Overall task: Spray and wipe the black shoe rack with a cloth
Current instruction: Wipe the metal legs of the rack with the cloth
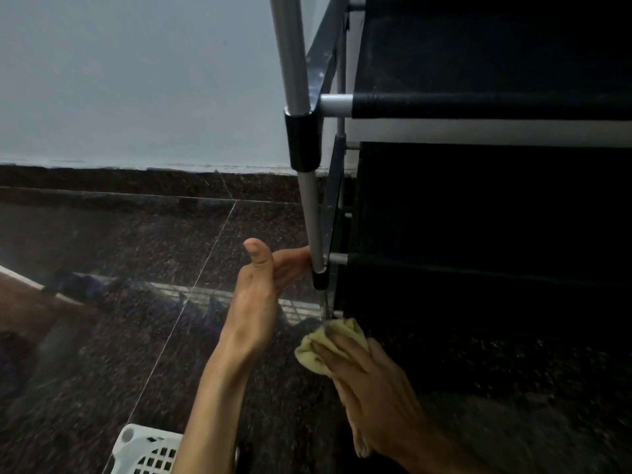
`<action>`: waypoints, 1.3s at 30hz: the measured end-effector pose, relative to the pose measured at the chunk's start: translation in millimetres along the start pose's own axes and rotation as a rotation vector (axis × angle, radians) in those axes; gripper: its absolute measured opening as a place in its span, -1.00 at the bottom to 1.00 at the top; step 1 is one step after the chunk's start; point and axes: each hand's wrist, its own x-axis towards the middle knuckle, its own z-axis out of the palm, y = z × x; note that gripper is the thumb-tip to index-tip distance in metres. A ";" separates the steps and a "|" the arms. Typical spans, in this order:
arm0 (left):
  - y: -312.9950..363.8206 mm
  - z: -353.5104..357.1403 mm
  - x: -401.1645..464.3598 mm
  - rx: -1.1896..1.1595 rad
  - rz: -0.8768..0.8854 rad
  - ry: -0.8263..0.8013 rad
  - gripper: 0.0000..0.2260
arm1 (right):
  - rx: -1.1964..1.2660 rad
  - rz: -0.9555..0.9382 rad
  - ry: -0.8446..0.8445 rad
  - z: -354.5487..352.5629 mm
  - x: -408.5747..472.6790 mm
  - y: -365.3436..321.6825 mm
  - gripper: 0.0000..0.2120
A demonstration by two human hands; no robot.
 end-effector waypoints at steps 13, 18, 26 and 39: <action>-18.0 0.7 11.4 0.087 -0.028 -0.133 -0.68 | -0.344 -0.133 0.115 20.5 10.1 29.2 -0.58; -27.6 0.2 22.7 0.124 -0.030 -0.161 -0.69 | -0.424 -0.349 0.335 -0.1 36.5 15.3 -0.72; -35.0 -0.8 26.3 0.129 -0.019 -0.227 -0.76 | -0.494 -0.121 -0.147 28.3 18.9 32.4 -0.75; -36.2 6.8 21.7 0.116 -0.063 -0.187 -0.72 | -0.287 -0.022 -0.297 31.5 29.2 35.4 -0.57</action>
